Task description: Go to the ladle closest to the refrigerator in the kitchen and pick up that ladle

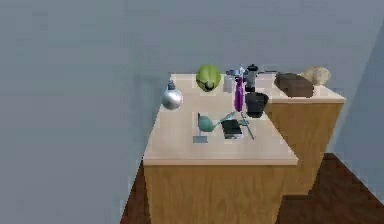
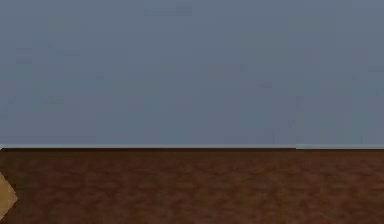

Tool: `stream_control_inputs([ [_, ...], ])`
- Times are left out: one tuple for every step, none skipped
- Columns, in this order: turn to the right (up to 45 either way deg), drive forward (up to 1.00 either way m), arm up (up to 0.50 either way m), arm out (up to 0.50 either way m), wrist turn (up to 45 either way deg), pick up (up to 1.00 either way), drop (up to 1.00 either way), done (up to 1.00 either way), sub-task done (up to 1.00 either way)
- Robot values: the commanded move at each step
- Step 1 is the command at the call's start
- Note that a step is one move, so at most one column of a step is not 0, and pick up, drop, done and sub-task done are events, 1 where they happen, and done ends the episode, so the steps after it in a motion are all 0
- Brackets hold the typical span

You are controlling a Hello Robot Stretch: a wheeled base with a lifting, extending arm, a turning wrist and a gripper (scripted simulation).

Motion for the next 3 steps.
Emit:
stream_control_inputs([
  [45.0, 0.0, 0.0, 0.0, 0.0, 0.0, 0.0, 0.0, 0.0],
  [45.0, 0.0, 0.0, 0.0, 0.0, 0.0, 0.0, 0.0, 0.0],
  [45.0, 0.0, 0.0, 0.0, 0.0, 0.0, 0.0, 0.0, 0.0],
])
